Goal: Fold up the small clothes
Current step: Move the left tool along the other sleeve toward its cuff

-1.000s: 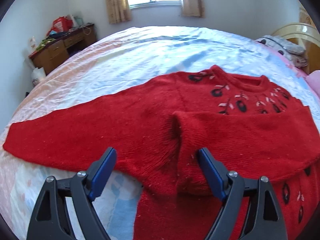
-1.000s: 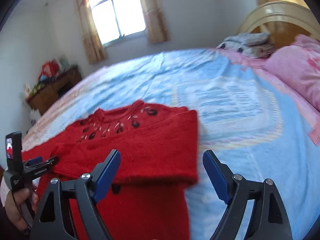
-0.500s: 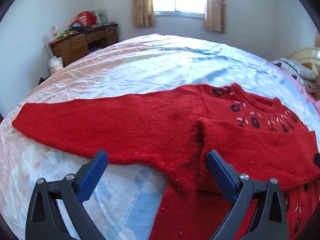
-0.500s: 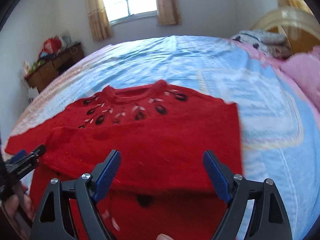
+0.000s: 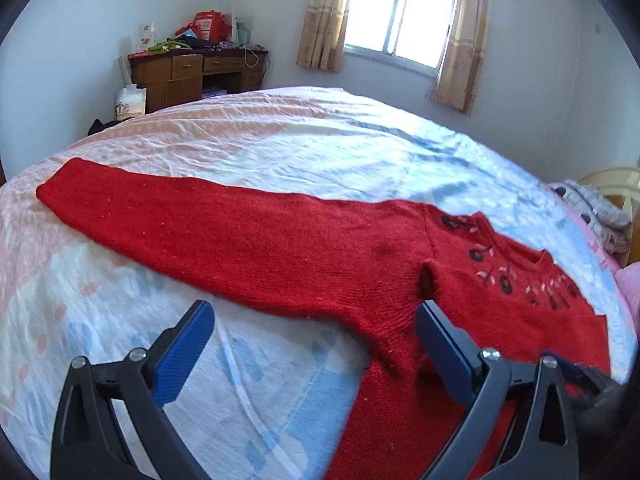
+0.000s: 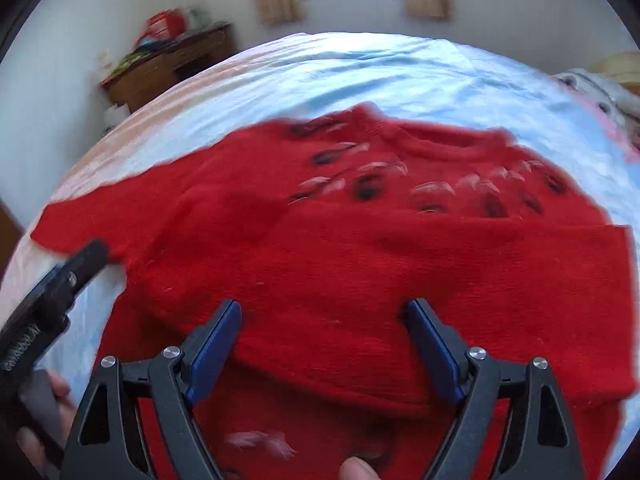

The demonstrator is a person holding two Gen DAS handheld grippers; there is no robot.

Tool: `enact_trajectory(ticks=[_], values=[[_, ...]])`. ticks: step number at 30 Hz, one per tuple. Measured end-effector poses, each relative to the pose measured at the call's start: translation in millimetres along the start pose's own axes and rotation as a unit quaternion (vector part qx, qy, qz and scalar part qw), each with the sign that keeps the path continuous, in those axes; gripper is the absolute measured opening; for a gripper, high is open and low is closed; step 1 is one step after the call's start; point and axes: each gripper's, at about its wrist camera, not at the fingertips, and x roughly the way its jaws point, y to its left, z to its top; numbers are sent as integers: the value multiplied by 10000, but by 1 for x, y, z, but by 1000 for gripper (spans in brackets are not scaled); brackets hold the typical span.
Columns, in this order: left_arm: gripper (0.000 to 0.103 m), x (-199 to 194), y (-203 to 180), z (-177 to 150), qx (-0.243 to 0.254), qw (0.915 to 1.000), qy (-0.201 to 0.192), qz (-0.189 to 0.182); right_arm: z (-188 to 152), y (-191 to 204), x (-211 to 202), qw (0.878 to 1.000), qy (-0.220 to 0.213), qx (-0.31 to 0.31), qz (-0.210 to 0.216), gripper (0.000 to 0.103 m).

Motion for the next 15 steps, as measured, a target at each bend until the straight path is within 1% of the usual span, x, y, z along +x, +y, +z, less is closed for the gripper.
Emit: enact_trajectory(ticks=[2, 3, 5, 7, 9, 10, 11, 12, 13, 15], values=[[103, -2, 8, -1, -159, 9999, -22, -54, 1, 9, -5, 9986, -50, -23, 519, 86], [103, -3, 11, -2, -223, 9997, -25, -86, 0, 14, -6, 9986, -44, -137, 506, 86], [103, -3, 20, -3, -427, 9989, -5, -185, -2, 19, -8, 9992, -148, -292, 225, 86], [103, -1, 25, -3, -559, 9982, 32, -233, -1, 13, -14, 9992, -336, -132, 163, 85], [103, 1, 27, -3, -633, 9976, 86, -263, 3, 5, -16, 9989, -447, 119, -77, 85], [103, 1, 27, -3, -639, 9975, 83, -282, 5, 2, -11, 9991, -357, 221, -55, 85], [103, 0, 27, -3, -637, 9975, 64, -292, 6, 3, -4, 9993, -214, 286, 115, 84], [103, -1, 27, -4, -636, 9975, 34, -291, 6, 9, 1, 9989, -108, 279, 360, 78], [103, -2, 27, -4, -628, 9976, -12, -297, 6, 21, 6, 9990, -43, 61, 440, 78], [103, -5, 27, -4, -617, 9976, -76, -304, 5, 42, 6, 9988, 0, -372, 326, 78]])
